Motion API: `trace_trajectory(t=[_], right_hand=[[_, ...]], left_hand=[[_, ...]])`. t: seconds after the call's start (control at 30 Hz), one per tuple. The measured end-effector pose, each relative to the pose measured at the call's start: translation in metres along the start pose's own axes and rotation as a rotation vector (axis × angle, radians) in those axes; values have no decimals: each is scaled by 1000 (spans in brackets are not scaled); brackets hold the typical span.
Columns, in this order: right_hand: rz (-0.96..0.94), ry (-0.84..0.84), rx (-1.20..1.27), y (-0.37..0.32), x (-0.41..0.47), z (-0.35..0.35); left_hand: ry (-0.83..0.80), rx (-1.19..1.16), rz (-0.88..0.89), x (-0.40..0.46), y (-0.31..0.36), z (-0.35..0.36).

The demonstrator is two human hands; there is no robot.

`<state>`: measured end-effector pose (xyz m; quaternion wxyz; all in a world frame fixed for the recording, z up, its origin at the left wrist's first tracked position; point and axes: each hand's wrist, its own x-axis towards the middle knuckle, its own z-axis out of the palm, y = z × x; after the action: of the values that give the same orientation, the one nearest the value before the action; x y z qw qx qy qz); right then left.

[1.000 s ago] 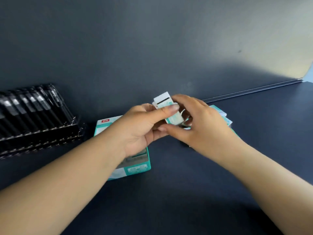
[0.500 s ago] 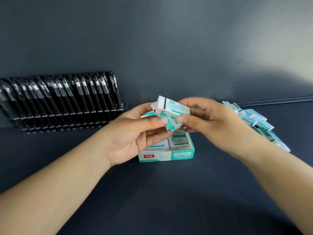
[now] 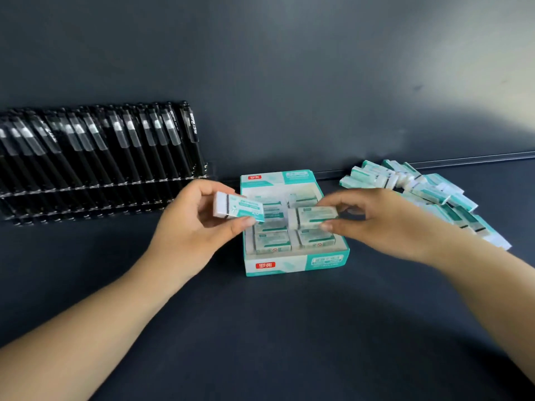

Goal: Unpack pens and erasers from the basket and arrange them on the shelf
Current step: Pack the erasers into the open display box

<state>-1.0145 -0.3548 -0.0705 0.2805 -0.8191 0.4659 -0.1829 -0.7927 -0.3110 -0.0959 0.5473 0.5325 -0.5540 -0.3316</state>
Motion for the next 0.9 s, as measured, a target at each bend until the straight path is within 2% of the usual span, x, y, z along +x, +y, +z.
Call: trace_trajectory(t=[0.13, 0.37, 0.53, 0.7, 0.9], right_hand=[[-63, 11, -178, -8, 7, 1], [-85, -114, -183, -17, 14, 4], [-34, -155, -232, -19, 16, 13], [58, -213, -115, -23, 13, 15], [64, -258, -101, -28, 11, 16]], left_hand=[[53, 25, -42, 3, -16, -1], [3, 98, 7, -2, -18, 1], [-19, 114, 14, 1, -20, -2], [-30, 114, -3, 2, -21, -3], [-40, 111, 3, 1, -20, -3]])
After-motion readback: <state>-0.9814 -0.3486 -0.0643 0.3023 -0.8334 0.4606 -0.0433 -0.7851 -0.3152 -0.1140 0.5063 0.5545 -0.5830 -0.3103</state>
